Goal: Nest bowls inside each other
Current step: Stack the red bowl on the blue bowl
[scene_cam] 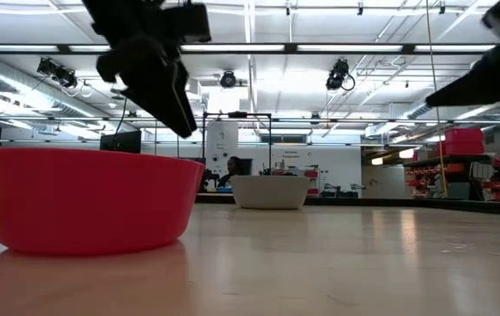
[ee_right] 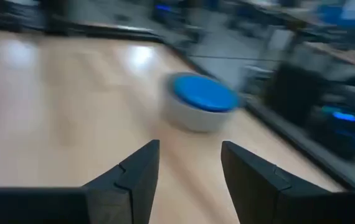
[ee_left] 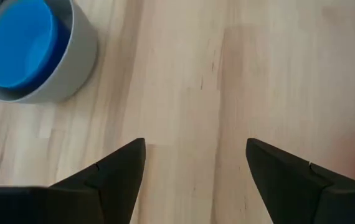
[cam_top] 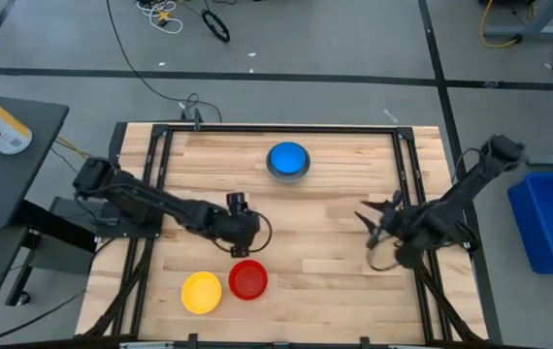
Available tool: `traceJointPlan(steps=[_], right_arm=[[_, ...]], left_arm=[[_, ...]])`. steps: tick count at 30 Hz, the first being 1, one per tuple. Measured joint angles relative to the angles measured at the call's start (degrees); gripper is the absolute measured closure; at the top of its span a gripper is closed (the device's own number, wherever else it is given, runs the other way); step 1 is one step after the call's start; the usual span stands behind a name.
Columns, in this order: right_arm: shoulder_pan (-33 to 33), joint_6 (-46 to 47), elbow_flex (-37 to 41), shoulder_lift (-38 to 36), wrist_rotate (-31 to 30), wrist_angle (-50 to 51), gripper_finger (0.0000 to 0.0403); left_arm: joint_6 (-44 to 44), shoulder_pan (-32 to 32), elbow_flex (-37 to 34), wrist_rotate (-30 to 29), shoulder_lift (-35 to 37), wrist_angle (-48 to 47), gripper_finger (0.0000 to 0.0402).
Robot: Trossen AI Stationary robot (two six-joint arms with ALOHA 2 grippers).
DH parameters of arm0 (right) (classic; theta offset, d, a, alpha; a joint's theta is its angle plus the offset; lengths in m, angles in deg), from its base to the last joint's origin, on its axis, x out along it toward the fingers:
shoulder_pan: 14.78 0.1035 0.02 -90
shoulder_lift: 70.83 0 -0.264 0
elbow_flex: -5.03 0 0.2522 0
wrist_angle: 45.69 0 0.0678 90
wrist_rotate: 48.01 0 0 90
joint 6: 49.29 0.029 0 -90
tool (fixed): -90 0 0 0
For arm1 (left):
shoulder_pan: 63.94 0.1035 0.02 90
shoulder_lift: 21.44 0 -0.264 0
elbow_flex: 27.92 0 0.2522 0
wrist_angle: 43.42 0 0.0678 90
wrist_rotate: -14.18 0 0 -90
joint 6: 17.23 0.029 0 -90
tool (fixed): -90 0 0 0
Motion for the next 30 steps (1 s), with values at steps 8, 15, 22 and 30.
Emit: traceJointPlan(steps=[8,15,22,30], right_arm=[[17.6,-29.3,3.0,-15.2,6.1,-20.6,0.0227],[21.6,-29.7,3.2,-19.9,10.4,-17.7,0.0224],[21.4,-35.1,10.2,-25.1,27.9,-34.0,0.0225],[19.7,-44.7,19.1,-37.8,37.3,-39.9,0.0215]], left_arm=[[0.0,-0.6,-0.1,-0.6,1.4,0.6,0.0116],[0.6,-0.7,-0.1,-1.4,1.4,0.7,0.0116],[1.3,-1.3,-0.1,-0.9,1.4,0.9,0.0116],[2.1,-3.3,-0.1,-3.1,1.4,2.8,0.0116]])
